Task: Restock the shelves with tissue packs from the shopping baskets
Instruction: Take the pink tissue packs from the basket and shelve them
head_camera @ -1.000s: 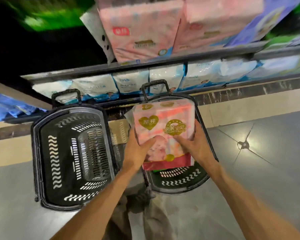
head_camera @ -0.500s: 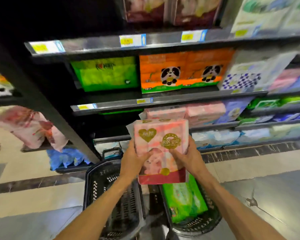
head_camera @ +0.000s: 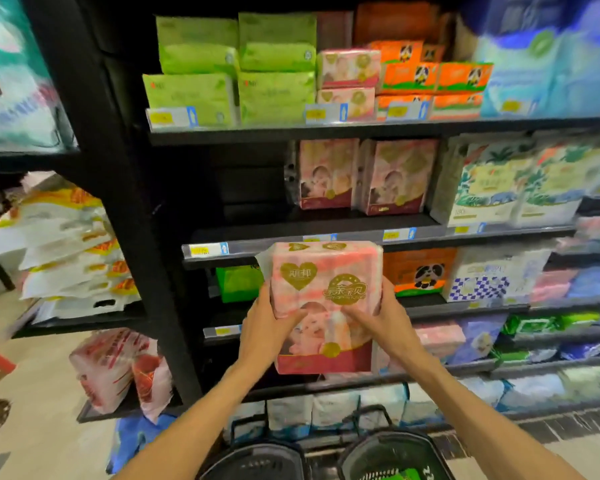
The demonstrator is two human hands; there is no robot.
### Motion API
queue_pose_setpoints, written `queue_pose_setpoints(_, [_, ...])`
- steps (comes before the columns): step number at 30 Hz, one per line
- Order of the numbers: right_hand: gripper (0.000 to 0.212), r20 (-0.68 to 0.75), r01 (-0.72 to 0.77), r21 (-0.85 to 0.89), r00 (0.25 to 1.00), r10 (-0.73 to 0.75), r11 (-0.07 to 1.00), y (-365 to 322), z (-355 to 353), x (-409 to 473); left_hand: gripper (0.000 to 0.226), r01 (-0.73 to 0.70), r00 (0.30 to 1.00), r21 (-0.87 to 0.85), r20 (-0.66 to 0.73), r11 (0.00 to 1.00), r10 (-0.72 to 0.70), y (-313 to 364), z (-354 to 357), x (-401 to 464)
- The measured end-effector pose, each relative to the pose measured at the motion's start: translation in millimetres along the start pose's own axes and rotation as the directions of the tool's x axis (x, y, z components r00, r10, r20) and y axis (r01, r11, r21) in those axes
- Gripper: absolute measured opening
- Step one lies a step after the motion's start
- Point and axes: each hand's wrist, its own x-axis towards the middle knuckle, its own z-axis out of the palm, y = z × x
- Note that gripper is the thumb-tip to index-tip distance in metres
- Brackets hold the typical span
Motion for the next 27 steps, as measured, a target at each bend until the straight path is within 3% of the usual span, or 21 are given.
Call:
queue_pose_setpoints(4, [0.078, -0.048, 0.058, 0.006, 0.997, -0.058, 0.998, -44, -1, 24, 0.088, -0.068, 0.995, -0.002, -0.072, 0.998, 0.067, 23, -23, 32])
queue_pose_setpoints(14, [0.087, -0.142, 0.231, 0.031, 0.964, -0.224, 0.973, -83, -25, 95, 0.093, -0.218, 0.957, 0.073, -0.181, 0.973, 0.228, 65, -30, 105])
queue_pose_setpoints(20, [0.094, -0.186, 0.311, 0.019, 0.935, -0.302, 0.950, -79, -41, 163, 0.093, -0.156, 0.952, 0.100, -0.249, 0.983, 0.176, 80, -8, 168])
queue_pose_setpoints(27, [0.094, -0.146, 0.293, 0.052, 0.948, -0.283, 0.955, -39, -45, 245, 0.089, -0.096, 0.963, 0.153, -0.236, 0.984, 0.131, 73, 24, 237])
